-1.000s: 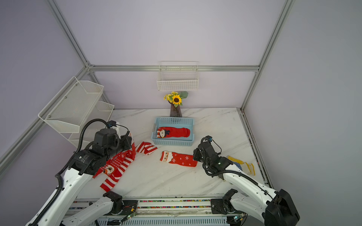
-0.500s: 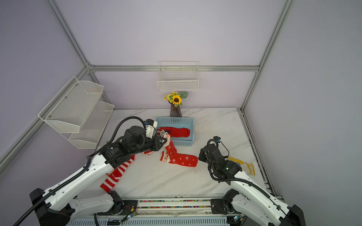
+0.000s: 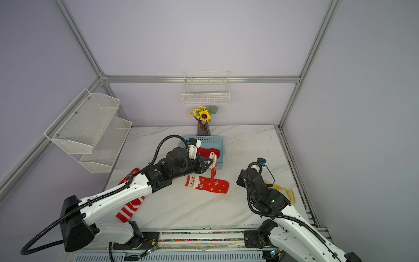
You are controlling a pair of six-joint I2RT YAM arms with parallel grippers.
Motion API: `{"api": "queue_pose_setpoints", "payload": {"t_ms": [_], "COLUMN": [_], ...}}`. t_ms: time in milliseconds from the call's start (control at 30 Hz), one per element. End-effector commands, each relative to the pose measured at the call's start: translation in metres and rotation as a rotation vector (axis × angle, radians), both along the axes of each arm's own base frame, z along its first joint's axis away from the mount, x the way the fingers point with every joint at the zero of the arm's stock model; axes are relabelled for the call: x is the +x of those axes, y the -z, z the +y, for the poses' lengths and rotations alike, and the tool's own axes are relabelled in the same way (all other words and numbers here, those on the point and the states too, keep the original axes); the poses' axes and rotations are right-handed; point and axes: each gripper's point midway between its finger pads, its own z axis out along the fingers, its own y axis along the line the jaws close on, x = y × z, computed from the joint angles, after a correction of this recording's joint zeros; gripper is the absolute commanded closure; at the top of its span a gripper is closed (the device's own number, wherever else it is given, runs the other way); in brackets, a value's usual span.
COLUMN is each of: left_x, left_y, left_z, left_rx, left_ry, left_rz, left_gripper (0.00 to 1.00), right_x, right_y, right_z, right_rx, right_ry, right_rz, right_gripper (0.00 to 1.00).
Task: Place the socks together as a pair
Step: Place the sock in the sock.
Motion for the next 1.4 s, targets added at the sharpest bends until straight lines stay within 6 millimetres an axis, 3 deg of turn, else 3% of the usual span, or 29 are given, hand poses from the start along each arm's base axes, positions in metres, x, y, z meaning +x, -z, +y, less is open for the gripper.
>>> {"api": "queue_pose_setpoints", "payload": {"t_ms": [0, 33, 100, 200, 300, 400, 433, 533, 567, 633, 733, 800, 933, 1167, 1367], "left_x": [0.0, 0.004, 0.004, 0.005, 0.001, -0.002, -0.003, -0.007, -0.008, -0.01, -0.012, -0.013, -0.014, -0.02, -0.023], "left_y": [-0.06, -0.048, -0.046, -0.03, 0.002, 0.059, 0.081, 0.13, 0.139, 0.146, 0.146, 0.145, 0.149, 0.184, 0.201], "left_z": [-0.022, -0.031, -0.036, -0.027, -0.001, 0.041, 0.058, 0.107, 0.124, 0.153, 0.182, 0.186, 0.168, 0.153, 0.141], "left_rx": [-0.16, -0.142, -0.146, -0.132, -0.087, 0.045, 0.089, 0.16, 0.18, 0.224, 0.28, 0.283, 0.281, 0.352, 0.316], "left_ry": [0.027, 0.034, 0.037, -0.008, -0.093, -0.227, -0.272, -0.369, -0.405, -0.472, -0.534, -0.532, -0.438, -0.355, -0.314], "left_rz": [-0.076, -0.056, -0.046, -0.012, 0.038, 0.126, 0.168, 0.276, 0.294, 0.287, 0.248, 0.239, 0.262, 0.361, 0.403], "left_gripper": [0.81, 0.81, 0.8, 0.8, 0.8, 0.75, 0.69, 0.21, 0.1, 0.0, 0.0, 0.02, 0.11, 0.24, 0.35], "right_x": [-0.003, -0.004, -0.005, -0.006, -0.007, -0.007, -0.007, -0.008, -0.007, -0.007, -0.007, -0.008, -0.009, 0.01, 0.025], "right_y": [-0.01, -0.011, -0.012, -0.013, -0.009, 0.0, 0.004, 0.018, 0.023, 0.031, 0.047, 0.06, 0.085, 0.093, 0.104], "right_z": [-0.011, -0.012, -0.013, -0.014, -0.011, -0.006, -0.003, 0.006, 0.007, 0.013, 0.026, 0.034, 0.045, 0.062, 0.068], "right_rx": [-0.022, -0.023, -0.024, -0.029, -0.028, -0.019, -0.014, 0.002, 0.003, 0.006, 0.034, 0.047, 0.079, 0.097, 0.103], "right_ry": [0.037, 0.038, 0.038, 0.034, 0.018, -0.004, -0.016, -0.045, -0.047, -0.069, -0.121, -0.151, -0.171, -0.192, -0.189], "right_rz": [-0.017, -0.02, -0.025, -0.028, -0.016, 0.015, 0.026, 0.068, 0.082, 0.106, 0.144, 0.176, 0.239, 0.218, 0.203], "right_gripper": [0.71, 0.71, 0.71, 0.71, 0.71, 0.71, 0.71, 0.7, 0.69, 0.69, 0.68, 0.67, 0.67, 0.67, 0.68]}}
